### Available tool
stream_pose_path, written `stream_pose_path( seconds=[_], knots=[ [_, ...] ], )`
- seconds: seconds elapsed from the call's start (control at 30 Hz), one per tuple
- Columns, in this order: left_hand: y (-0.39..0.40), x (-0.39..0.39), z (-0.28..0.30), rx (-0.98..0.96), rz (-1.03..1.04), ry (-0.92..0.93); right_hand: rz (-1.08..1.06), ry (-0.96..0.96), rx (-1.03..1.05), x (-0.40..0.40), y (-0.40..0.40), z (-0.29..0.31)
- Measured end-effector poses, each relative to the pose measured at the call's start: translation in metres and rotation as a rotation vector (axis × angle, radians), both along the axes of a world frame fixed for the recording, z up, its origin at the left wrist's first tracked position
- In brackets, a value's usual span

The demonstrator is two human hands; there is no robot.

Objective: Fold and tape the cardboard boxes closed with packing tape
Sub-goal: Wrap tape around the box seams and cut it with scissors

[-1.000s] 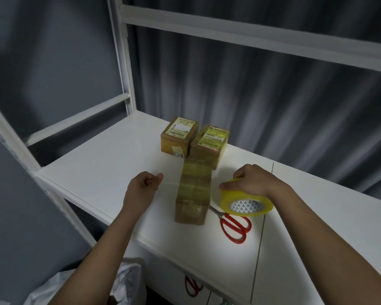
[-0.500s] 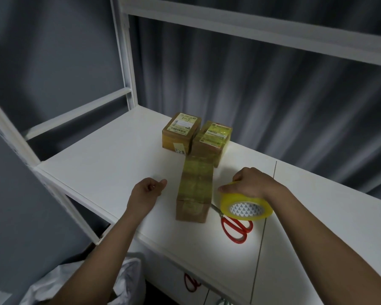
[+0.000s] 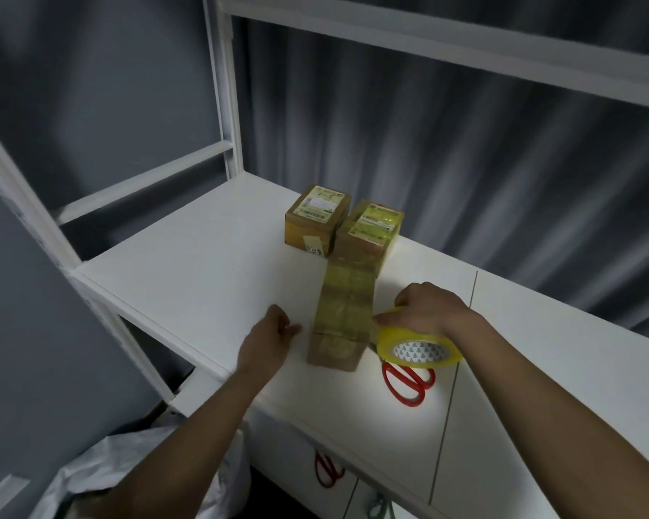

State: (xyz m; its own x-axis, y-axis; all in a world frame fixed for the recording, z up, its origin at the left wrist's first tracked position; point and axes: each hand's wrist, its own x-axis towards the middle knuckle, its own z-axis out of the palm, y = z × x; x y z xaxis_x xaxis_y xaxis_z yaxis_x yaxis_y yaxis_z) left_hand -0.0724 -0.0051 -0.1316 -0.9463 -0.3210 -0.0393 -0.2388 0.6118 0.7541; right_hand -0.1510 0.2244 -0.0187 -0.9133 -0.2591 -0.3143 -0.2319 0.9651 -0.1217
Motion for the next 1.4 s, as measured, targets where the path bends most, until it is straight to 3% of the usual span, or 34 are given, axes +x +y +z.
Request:
stream_pose_path(
  seconds=[0.07,0.13,0.23,0.47,0.53,0.6,0.67,0.73,0.8,0.93,1.1,1.2,1.3,1.4],
  knots=[
    [0.001,-0.001,0.020,0.182,0.046,0.221,0.007,0.010,0.008,0.000,0.000,0.000],
    [0.017,-0.003,0.050,0.386,-0.042,0.293,0.005,0.006,0.002,0.000,0.000,0.000],
    [0.048,0.001,0.063,0.650,-0.219,0.141,-0.005,-0.012,-0.013,0.001,0.001,-0.001],
    [0.041,-0.002,0.034,0.989,-0.186,-0.073,-0.003,-0.020,-0.034,-0.003,-0.001,-0.002],
    [0.039,-0.005,0.040,0.882,-0.223,-0.153,-0.017,-0.020,-0.047,-0.002,-0.001,-0.003],
    [0.040,-0.009,0.049,0.391,-0.273,-0.166,-0.034,-0.018,-0.054,-0.001,-0.001,-0.002],
    [0.048,-0.012,0.059,-0.124,-0.341,0.075,-0.053,-0.015,-0.055,0.001,-0.001,-0.001],
    [0.062,-0.017,0.064,-0.398,-0.481,0.287,-0.063,0.001,-0.039,0.001,-0.003,-0.002],
    [0.074,-0.022,0.057,-0.630,-0.586,0.230,-0.047,0.013,-0.016,-0.002,-0.004,-0.003],
    [0.076,-0.026,0.052,-0.689,-0.595,0.010,-0.069,-0.072,-0.098,-0.005,0.018,0.001],
    [0.074,-0.027,0.053,-0.795,-0.598,-0.043,-0.212,-0.203,-0.628,0.005,0.062,-0.005],
    [0.068,-0.027,0.051,-0.805,-0.612,-0.009,-0.193,-0.166,-0.728,0.013,0.062,-0.007],
    [0.056,-0.022,0.049,-0.661,-0.538,0.153,-0.138,-0.051,-0.723,0.014,0.049,0.004],
    [0.032,-0.015,0.041,-0.299,-0.453,0.217,0.006,0.032,-0.654,0.011,0.023,0.023]
  ],
)
